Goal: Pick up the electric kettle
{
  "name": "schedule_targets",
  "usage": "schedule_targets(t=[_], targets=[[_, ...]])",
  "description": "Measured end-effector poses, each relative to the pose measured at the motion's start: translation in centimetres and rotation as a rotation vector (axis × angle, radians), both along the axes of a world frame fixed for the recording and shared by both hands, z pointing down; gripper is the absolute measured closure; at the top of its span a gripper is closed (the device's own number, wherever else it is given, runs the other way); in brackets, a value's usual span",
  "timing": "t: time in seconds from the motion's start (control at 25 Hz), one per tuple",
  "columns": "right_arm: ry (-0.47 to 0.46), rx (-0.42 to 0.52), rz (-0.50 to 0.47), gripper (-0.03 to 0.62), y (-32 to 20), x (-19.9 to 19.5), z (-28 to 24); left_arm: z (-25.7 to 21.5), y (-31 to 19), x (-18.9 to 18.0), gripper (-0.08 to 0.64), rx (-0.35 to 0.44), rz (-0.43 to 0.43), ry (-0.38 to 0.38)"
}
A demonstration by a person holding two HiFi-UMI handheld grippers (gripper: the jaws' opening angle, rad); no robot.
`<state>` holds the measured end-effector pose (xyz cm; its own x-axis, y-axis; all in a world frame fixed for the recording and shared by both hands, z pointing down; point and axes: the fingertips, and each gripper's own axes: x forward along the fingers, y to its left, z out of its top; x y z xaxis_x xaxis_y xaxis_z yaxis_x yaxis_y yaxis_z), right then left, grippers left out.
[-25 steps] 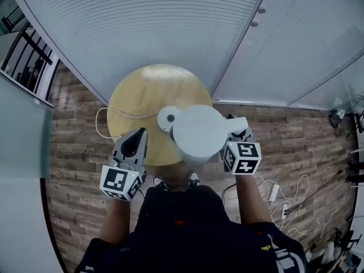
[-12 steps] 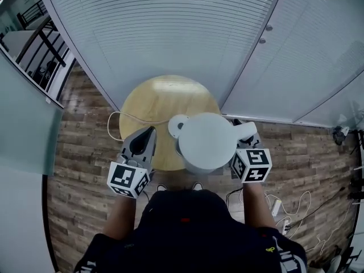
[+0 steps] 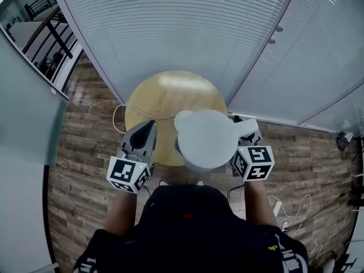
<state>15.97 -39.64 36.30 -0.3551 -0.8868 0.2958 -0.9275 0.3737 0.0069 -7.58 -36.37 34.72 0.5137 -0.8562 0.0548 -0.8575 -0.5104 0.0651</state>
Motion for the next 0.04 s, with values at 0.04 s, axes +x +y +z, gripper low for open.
schedule_targets(t=[0.04], targets=[[-0.001,0.002,-0.004,0.54,-0.21,-0.14,-0.06,-0.05,-0.18,-0.05,0.537,0.004,-0.001,0.0]])
